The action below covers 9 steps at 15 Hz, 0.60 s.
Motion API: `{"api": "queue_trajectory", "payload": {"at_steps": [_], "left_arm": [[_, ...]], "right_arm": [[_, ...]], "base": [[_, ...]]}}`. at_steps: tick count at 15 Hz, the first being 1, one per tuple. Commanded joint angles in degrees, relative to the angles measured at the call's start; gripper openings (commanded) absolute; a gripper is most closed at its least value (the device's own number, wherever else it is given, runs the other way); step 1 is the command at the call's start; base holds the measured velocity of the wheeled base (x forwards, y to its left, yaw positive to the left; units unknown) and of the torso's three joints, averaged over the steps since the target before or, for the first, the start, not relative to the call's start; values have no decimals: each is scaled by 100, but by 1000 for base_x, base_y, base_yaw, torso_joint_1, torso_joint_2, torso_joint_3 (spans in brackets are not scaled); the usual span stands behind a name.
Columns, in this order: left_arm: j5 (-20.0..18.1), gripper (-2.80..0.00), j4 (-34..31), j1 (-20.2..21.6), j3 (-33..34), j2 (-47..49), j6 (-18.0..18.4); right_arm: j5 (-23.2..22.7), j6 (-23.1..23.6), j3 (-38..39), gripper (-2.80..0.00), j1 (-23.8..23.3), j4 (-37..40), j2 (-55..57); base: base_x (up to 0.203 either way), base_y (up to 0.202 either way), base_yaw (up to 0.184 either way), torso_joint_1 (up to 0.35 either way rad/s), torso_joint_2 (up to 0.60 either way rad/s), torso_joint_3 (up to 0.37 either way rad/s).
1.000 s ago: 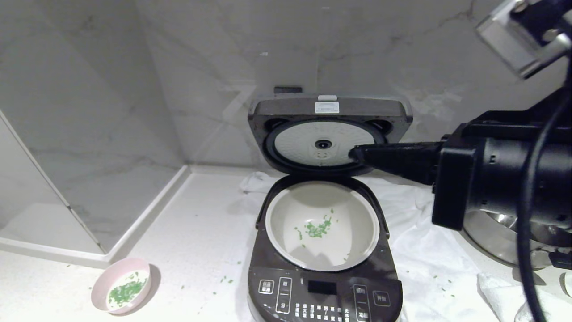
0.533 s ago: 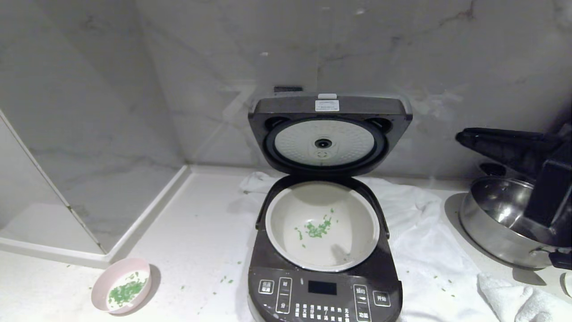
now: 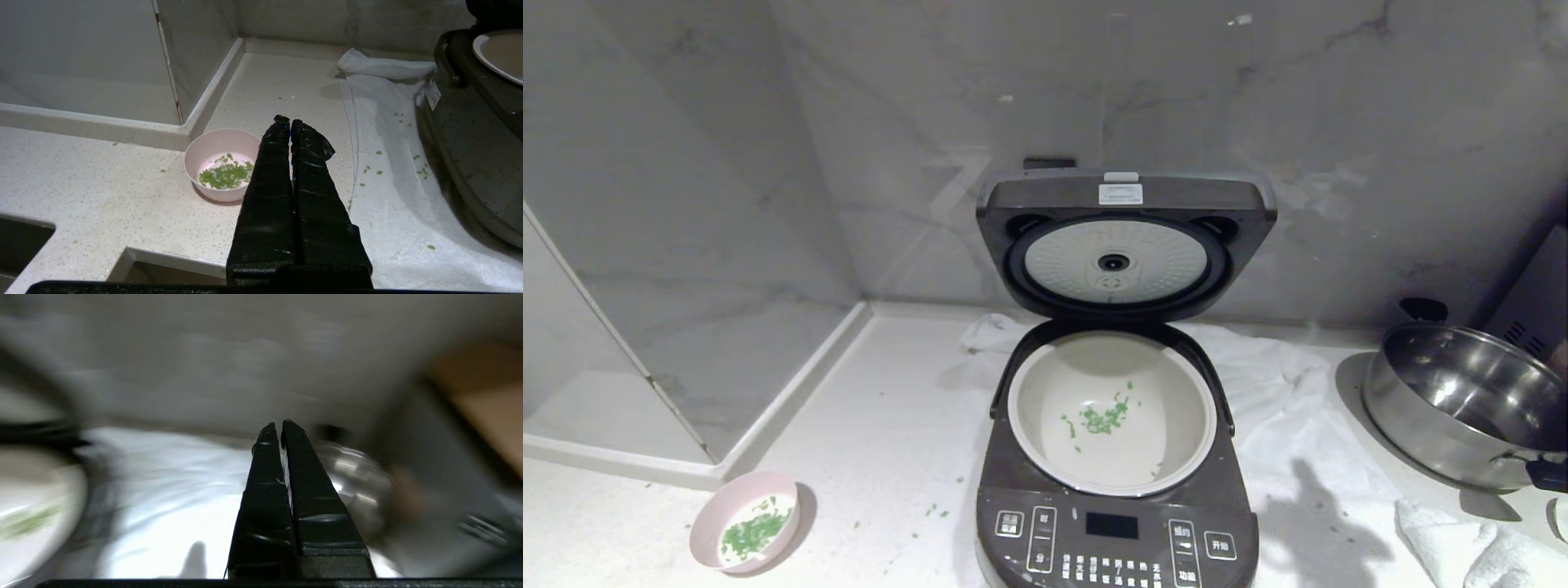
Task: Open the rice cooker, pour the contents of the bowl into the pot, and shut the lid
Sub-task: Turn on the tap
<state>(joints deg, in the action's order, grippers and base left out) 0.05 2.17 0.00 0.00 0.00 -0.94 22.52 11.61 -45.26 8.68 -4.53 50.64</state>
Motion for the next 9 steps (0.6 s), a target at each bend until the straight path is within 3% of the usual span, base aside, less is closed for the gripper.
{"api": "queue_trajectory", "payload": {"at_steps": [1, 4, 9], "left_arm": [[4, -280, 3, 0, 88, -9, -3], [4, -280, 3, 0, 79, -9, -12], [4, -280, 3, 0, 83, -9, -20]], "right_arm": [[15, 114, 337, -280, -936, 15, -831], [19, 252, 727, -280, -1446, 100, -1520], [-187, 313, 1184, -280, -1476, 424, -3038]], "base": [[0, 0, 0, 0, 0, 0], [0, 0, 0, 0, 0, 0], [0, 0, 0, 0, 0, 0]]}}
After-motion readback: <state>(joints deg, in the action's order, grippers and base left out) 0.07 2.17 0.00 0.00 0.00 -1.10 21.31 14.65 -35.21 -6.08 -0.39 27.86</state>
